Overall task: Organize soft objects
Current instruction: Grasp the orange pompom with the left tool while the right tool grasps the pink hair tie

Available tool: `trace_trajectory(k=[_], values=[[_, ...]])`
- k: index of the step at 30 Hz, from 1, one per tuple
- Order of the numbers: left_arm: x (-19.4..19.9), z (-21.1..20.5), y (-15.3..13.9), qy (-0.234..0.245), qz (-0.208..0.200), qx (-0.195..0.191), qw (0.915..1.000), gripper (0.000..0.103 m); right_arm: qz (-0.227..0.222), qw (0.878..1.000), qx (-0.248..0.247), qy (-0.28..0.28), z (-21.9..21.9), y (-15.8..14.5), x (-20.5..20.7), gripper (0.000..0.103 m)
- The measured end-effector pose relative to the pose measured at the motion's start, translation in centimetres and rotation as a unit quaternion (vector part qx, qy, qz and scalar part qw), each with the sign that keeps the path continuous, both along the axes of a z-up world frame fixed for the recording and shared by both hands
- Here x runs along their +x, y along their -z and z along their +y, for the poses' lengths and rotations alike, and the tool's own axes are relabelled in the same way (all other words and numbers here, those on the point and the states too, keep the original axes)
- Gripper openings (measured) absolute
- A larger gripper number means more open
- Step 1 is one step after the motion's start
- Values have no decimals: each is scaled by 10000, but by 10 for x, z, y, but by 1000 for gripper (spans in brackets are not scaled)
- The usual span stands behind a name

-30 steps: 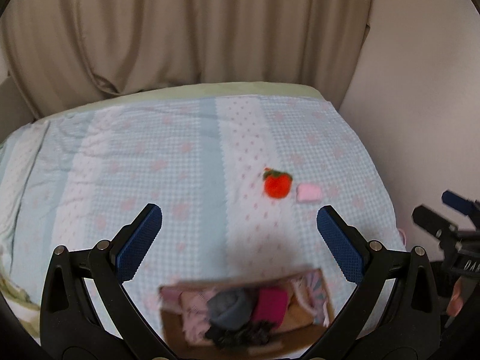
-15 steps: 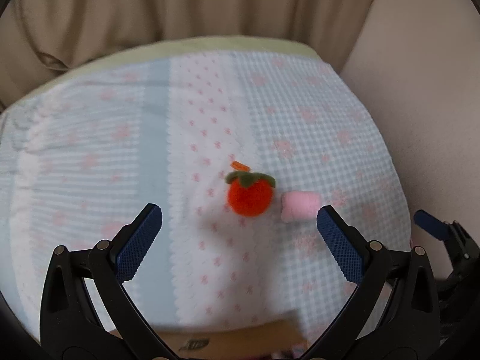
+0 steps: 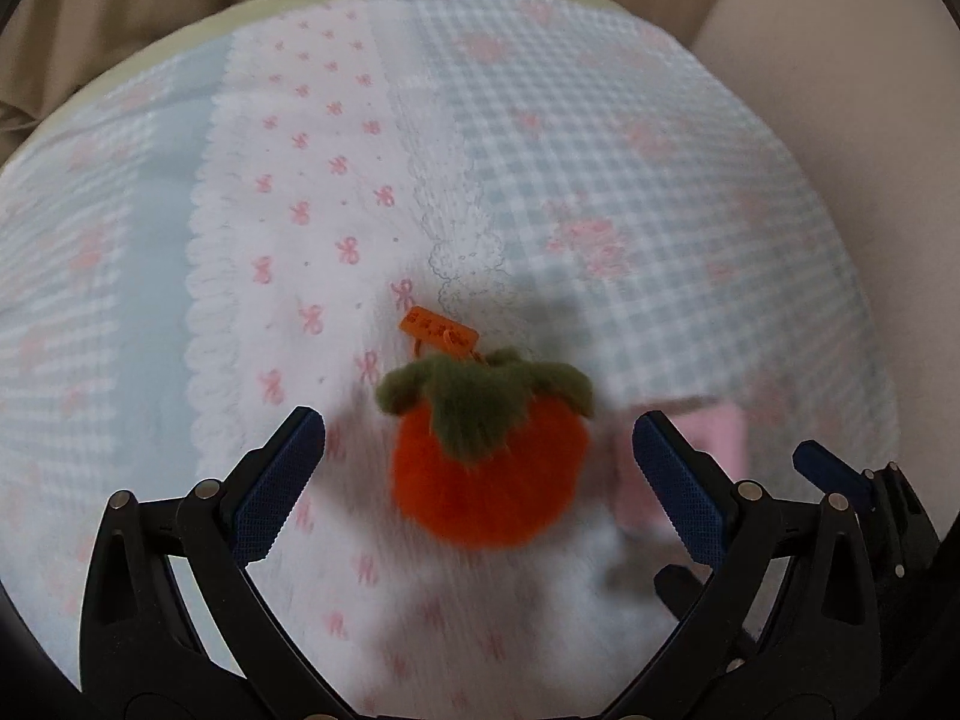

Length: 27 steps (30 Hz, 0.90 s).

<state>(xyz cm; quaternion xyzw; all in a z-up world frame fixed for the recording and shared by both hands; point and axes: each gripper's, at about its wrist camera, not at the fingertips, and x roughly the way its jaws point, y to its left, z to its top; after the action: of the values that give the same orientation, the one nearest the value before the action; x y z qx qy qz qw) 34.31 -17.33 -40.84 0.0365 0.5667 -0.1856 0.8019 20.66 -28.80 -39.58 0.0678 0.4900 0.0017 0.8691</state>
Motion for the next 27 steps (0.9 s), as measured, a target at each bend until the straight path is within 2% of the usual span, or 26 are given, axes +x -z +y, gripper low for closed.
trace_trajectory(k=[3,5,6,7,9,10,12,15,19,22,27], values=[[8,-2,16,21,40,-17,10000,98,-60,10000,-2,29,2,18,10,103],[11,-2,24,30,96,-43,9999,88,-57,10000,-24,52,3,27,17,103],[12,-2,29,41,141,-58,9999,78,-48,10000,-23,70,2,31,20,103],[12,-2,32,54,165,-73,9998,67,-50,9999,-26,88,2,34,23,99],[11,-2,34,67,127,0,9999,59,-68,9999,3,104,2,39,28,89],[10,-1,34,73,103,17,9999,52,-35,9999,18,93,2,41,31,81],[10,1,32,53,93,-38,9999,39,59,10000,15,27,3,45,35,74],[10,6,31,2,117,-103,9999,33,27,9999,-57,-78,6,41,36,62],[10,7,26,-6,70,-120,9999,30,-15,10000,-77,-58,8,34,37,50],[10,8,18,-37,11,-154,9999,30,-36,10000,-11,-16,6,28,37,45],[9,12,-4,-128,-89,-223,9996,30,-100,9999,-15,10,5,15,37,44]])
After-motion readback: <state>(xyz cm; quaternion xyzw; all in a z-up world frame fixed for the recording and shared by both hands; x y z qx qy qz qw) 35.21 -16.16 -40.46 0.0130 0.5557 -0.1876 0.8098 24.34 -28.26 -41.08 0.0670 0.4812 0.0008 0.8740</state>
